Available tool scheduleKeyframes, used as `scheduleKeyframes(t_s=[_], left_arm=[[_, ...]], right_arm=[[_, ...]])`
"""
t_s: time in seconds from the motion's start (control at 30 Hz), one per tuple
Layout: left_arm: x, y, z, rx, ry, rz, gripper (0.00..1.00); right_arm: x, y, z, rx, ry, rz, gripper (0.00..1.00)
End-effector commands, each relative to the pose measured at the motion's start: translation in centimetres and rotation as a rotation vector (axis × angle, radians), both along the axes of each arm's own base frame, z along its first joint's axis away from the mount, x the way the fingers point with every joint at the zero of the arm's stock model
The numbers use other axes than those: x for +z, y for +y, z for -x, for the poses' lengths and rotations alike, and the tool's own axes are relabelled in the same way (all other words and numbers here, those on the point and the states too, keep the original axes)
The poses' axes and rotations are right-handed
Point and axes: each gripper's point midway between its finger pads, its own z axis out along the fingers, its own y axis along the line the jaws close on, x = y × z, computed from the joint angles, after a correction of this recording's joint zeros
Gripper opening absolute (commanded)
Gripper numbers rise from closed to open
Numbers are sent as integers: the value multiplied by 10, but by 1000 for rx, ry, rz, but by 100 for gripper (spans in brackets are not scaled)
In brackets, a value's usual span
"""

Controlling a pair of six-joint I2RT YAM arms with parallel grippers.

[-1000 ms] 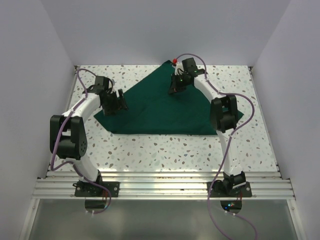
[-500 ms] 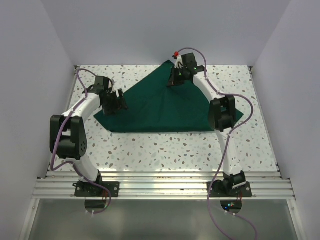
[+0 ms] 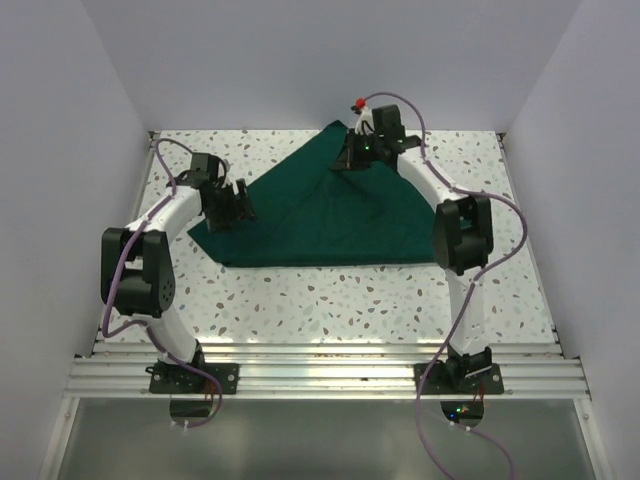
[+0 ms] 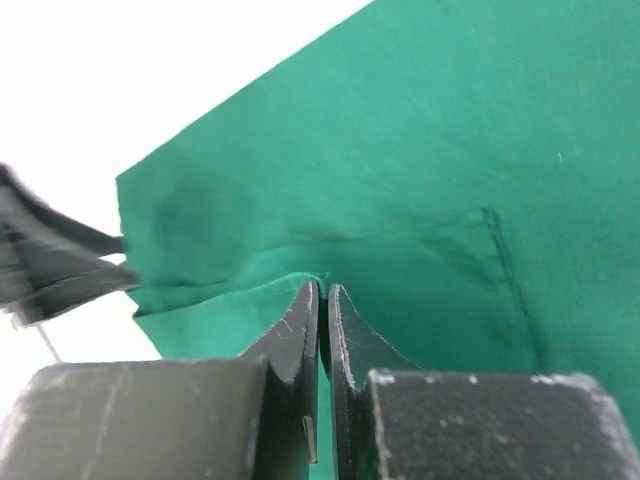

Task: Prepare the surgical pack

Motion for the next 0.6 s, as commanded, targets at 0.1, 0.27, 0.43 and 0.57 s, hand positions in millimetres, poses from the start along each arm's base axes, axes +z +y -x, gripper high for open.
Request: scheduleKeyframes(t_s=[0.1, 0.27, 0.43, 0.57], left_arm=[[8, 1, -18, 16, -56, 12, 80], [-11, -1, -15, 28, 10, 24, 75], [-32, -2, -3, 38, 87, 36, 69], [-28, 2, -2, 52, 72, 19, 68]], right_arm=[[123, 8, 10, 39, -241, -112, 0], [137, 10, 6, 33, -259, -136, 0], [123, 13, -3, 28, -244, -130, 0], [102, 16, -18, 14, -226, -115, 0]])
